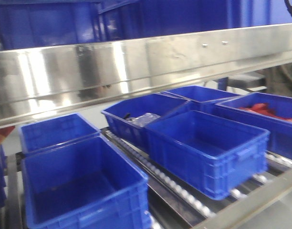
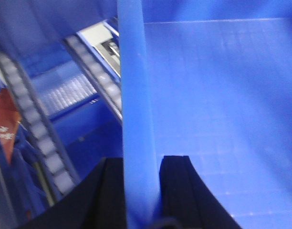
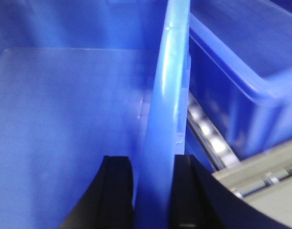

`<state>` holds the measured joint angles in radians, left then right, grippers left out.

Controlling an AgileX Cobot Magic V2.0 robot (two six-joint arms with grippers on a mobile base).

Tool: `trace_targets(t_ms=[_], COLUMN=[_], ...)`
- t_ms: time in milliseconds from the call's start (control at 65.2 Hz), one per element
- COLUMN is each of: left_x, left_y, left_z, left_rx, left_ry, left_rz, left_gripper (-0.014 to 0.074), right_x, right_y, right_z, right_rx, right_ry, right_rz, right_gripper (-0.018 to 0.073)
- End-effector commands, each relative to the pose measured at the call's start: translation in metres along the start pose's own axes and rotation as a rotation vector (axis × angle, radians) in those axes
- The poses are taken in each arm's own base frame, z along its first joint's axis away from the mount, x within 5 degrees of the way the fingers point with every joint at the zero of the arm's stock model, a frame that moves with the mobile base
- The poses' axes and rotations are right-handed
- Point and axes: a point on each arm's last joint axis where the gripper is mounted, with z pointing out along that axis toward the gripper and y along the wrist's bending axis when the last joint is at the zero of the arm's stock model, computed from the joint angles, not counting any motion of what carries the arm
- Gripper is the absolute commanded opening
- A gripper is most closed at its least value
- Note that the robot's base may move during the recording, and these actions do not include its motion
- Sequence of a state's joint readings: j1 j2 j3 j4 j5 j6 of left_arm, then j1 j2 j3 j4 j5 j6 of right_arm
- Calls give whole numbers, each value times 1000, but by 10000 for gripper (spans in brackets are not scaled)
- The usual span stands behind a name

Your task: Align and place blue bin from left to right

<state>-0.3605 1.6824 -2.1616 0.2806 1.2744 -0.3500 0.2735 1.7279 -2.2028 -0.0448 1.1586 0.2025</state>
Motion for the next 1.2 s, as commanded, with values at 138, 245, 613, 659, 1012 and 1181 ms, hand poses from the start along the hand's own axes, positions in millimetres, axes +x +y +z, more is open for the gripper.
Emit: trace_targets(t_ms=[138,245,613,659,1012,1181], left_x=[-9,-9,-9,-9,-9,-9], left_y=[2,2,2,2,2,2], left_z=[-14,-14,-14,-14,-14,-14], left_rx=[13,13,13,13,13,13], left_ry=[-102,-102,-102,-102,-102,-102], left_rz=[6,6,6,6,6,6], left_gripper=[-9,-9,-9,-9,-9,-9], right_x=[-16,-16,-16,-16,-16,-16], right_y=[1,1,1,1,1,1], right_z=[-18,-18,-18,-18,-18,-18], right_rx=[-10,-10,-10,-10,-10,-10], right_ry=[-167,-167,-167,-167,-167,-167], right_rz=[-37,-37,-37,-37,-37,-37], right_gripper=[-81,-81,-81,-81,-81,-81])
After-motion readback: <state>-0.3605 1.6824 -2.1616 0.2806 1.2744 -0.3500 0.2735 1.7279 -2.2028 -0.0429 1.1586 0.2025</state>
